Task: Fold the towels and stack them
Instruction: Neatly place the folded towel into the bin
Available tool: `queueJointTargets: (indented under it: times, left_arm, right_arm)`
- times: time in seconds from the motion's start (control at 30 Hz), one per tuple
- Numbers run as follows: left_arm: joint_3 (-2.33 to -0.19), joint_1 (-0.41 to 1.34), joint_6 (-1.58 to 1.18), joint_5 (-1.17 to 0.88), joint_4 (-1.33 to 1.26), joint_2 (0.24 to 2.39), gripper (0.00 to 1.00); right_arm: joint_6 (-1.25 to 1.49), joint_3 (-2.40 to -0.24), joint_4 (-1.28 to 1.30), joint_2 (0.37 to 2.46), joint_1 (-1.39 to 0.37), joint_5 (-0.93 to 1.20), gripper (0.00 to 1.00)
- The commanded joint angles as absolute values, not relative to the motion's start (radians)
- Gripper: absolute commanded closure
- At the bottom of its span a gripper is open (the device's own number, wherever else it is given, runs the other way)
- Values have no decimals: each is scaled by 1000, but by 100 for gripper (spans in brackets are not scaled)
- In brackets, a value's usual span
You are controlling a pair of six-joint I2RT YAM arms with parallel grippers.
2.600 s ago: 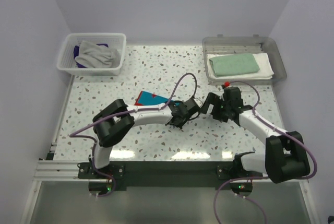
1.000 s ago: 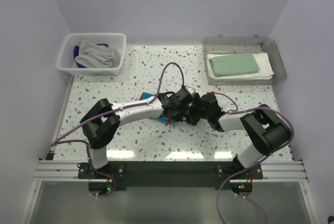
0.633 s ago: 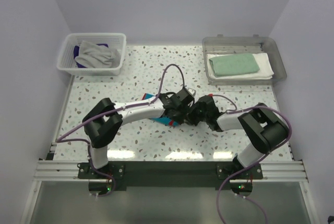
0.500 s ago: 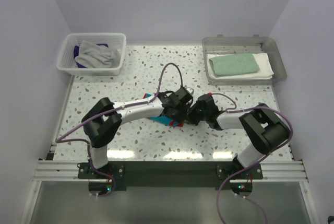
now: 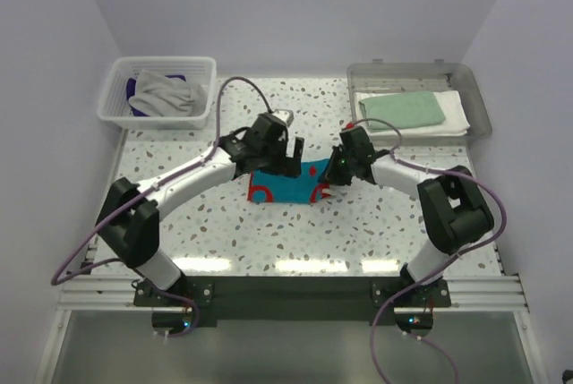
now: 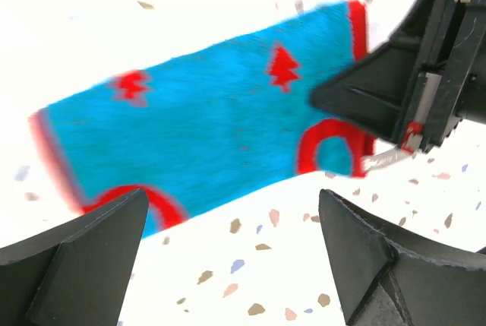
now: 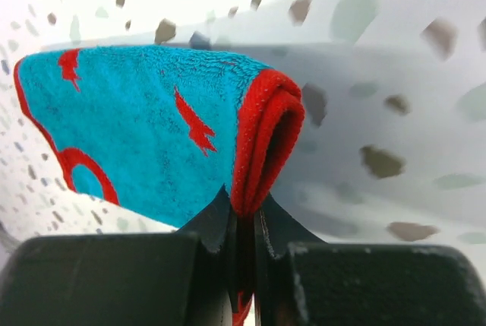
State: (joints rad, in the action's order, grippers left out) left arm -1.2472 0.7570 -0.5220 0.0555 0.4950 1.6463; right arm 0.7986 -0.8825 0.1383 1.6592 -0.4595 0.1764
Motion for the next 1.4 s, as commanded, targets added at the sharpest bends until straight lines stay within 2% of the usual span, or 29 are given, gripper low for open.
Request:
queueJointTargets:
  times: [0.0, 0.2, 0.3, 0.53, 0.7, 1.03, 1.37]
  left_arm:
    - [-1243, 672, -450, 35, 483, 1533, 0]
    - [-1183, 450, -347, 26, 503, 1414, 0]
    - [-1120, 358, -308, 77, 489, 1385, 0]
    - [-928, 296, -285, 106, 417, 1344, 0]
    - [-882, 296, -273, 124, 393, 1344, 0]
    - [-896, 296, -272, 163, 397, 1419, 0]
    - [-897, 293, -273, 186, 396, 1470, 0]
  right_arm:
    - [570, -1000, 317, 1696, -398, 192, 100]
    - [378, -1305, 515, 1749, -364, 150, 100]
    - [286, -1539, 637, 1815, -339, 135, 100]
    - [135, -1935, 845, 1979, -232, 173, 100]
    - [-42, -2213, 1008, 2111, -146, 149, 100]
    - [-210, -2232, 979, 2120, 47, 124, 100]
    - [-293, -2244, 933, 2137, 106, 120, 100]
